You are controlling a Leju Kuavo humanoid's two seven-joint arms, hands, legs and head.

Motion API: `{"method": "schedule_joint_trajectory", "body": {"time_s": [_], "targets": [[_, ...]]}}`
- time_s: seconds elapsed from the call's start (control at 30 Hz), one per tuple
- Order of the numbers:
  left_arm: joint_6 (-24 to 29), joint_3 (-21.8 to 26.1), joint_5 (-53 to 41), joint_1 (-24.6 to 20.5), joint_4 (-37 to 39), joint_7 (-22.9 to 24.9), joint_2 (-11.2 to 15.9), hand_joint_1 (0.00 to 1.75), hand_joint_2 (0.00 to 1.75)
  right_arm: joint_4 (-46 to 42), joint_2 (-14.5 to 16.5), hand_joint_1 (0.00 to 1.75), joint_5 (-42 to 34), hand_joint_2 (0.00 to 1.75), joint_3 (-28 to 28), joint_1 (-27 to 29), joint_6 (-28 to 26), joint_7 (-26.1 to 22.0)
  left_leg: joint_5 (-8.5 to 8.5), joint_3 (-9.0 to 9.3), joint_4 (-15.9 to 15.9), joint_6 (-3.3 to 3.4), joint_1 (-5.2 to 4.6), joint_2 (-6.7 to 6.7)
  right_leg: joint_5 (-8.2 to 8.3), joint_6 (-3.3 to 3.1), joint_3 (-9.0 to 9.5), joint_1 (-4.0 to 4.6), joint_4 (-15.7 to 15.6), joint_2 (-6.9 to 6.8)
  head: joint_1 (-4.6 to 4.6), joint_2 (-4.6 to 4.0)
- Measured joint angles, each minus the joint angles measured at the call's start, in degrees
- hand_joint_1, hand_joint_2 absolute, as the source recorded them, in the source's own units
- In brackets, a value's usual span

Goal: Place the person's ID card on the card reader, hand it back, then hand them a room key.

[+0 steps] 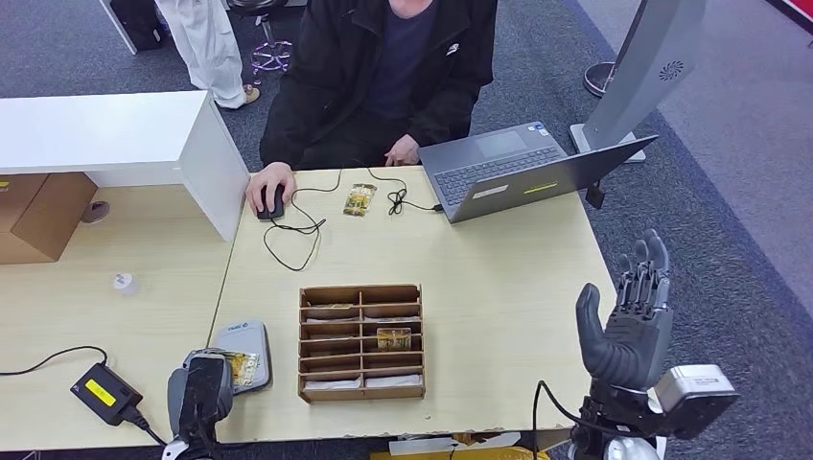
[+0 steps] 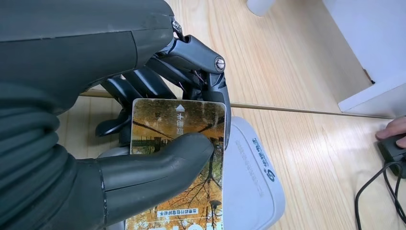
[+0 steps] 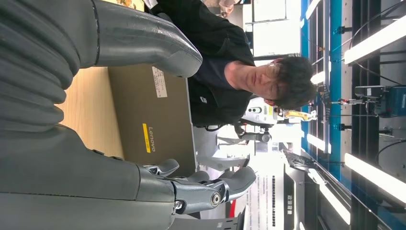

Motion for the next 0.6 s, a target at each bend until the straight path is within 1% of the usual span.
{"method": "schedule_joint_trajectory", "body": {"time_s": [0.2,0.43,0.6], "targets": [[-0.8,-0.1,0.5,0.0,0.0,-0.3,0.0,1.75,1.75,0.0,0.0,0.0,0.1,1.75,0.0,0.0,0.3,0.1,0.0,0.03,0.0,0.0,0.0,0.0,0.0,0.0,0.03,0.0,0.0,0.0,-0.01,0.0],[-8.1,-0.1,10.3,0.2,-0.8,-4.1,0.0,1.75,1.75,0.0,0.0,0.0,0.7,1.75,0.0,-0.1,-0.3,-0.1,0.01,0.02,0.0,0.0,0.0,-0.02,0.0,0.0,0.05,0.0,0.0,-0.02,0.01,0.0],[-11.9,-1.5,16.2,1.3,-6.0,-6.1,0.3,1.75,1.75,0.0,0.0,0.0,0.7,1.75,0.0,-0.1,-0.5,-0.3,0.01,0.01,0.0,0.01,0.0,-0.02,0.0,0.0,0.02,0.0,0.0,-0.02,0.0,0.0]]}}
